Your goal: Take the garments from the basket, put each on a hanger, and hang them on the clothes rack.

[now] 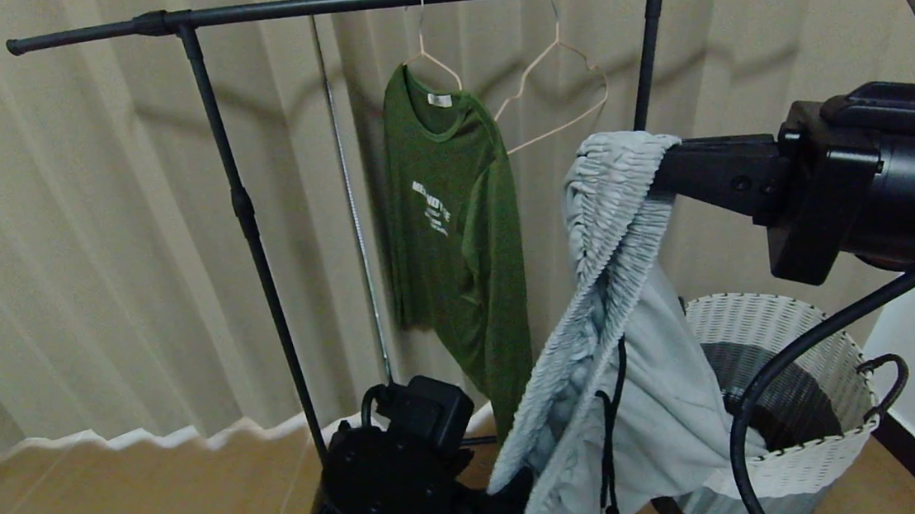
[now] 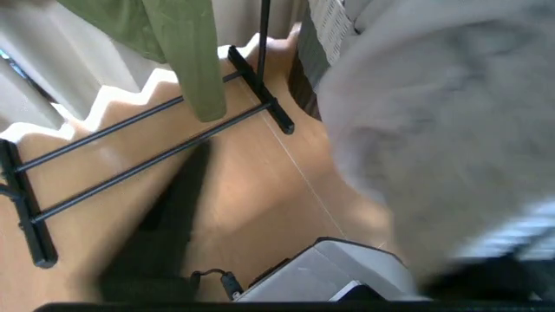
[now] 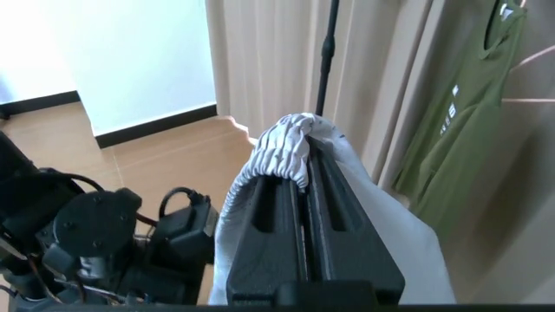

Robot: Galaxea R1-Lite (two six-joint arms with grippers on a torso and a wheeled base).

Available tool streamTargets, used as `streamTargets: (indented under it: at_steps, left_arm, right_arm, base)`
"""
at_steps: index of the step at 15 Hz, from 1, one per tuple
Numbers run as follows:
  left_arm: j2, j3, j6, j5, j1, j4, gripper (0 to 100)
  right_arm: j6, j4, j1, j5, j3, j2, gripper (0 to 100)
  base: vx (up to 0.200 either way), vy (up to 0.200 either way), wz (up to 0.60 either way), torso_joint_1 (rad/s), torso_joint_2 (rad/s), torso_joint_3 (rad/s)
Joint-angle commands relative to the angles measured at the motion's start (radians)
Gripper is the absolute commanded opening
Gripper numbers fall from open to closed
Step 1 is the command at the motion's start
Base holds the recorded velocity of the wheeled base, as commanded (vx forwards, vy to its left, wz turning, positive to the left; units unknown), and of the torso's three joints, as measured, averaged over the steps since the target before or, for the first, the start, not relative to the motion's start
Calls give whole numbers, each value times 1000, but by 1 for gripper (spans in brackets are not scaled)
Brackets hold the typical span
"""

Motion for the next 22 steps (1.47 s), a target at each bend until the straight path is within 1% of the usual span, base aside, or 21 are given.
streamTargets:
  at_steps: [1,2,3,4,5,6,7,8,9,10,11,13,14,15,17,19,21,22]
  left_arm:
    - [-53,23,3,26,-1,1,0]
    - [-65,36,23,52,1,0,0]
    - [-93,59,53,91,-1,-29,0]
    - [-128,77,84,95,1,-75,0]
    - [-185,72,150,98,16,-94,0]
    - [-251,31,208,91,84,-81,0]
    - [-289,-47,246,89,147,-31,0]
    - [-335,-135,269,89,202,60,0]
    - [-354,-178,277,88,220,101,0]
    - [-374,-283,280,86,243,204,0]
    - [-372,-426,280,86,259,296,0]
    - [-357,-558,286,85,277,350,0]
    - [-335,-619,286,85,285,383,0]
    - [-329,-633,285,85,286,394,0]
    - [-303,-616,285,88,286,396,0]
    - [-300,-553,285,88,283,394,0]
    - [-299,-511,286,88,279,399,0]
    - [-299,-471,286,89,274,399,0]
  right_arm:
    - [0,0,-17,0,1,1,0]
    - [0,-2,-31,0,3,4,0]
    - [0,-2,-48,0,3,7,0]
    - [0,-2,-65,0,5,10,0]
    - [-2,0,-88,-1,8,12,0]
    - [-3,-2,-118,-3,9,19,0]
    - [-6,0,-154,-4,18,13,0]
    - [-8,0,-197,-4,26,1,0]
    - [-8,0,-212,-3,28,-7,0]
    - [-5,-2,-235,-1,28,-14,0]
    - [-3,-16,-249,-1,24,-14,0]
    - [-5,-102,-255,0,18,-4,0]
    - [-8,-155,-284,0,3,21,0]
    - [-9,-158,-299,0,-6,24,0]
    - [-15,-155,-335,2,0,23,0]
    - [-29,-152,-352,0,46,15,0]
    - [-61,-146,-355,0,86,19,0]
    - [-81,-143,-355,0,110,23,0]
  base:
    - [0,0,0,0,0,0]
    - [0,0,0,0,0,0]
    - [0,0,0,0,0,0]
    - [0,0,0,0,0,0]
    - [0,0,0,0,0,0]
    - [0,0,0,0,0,0]
    - [0,0,0,0,0,0]
    - [0,0,0,0,0,0]
    - [0,0,0,0,0,0]
    - [0,0,0,0,0,0]
    - [0,0,0,0,0,0]
    - [0,0,0,0,0,0]
    - [0,0,0,0,0,0]
    - [0,0,0,0,0,0]
    - [0,0,0,0,0,0]
    - [0,0,0,0,0,0]
    - [0,0,0,0,0,0]
    - [0,0,0,0,0,0]
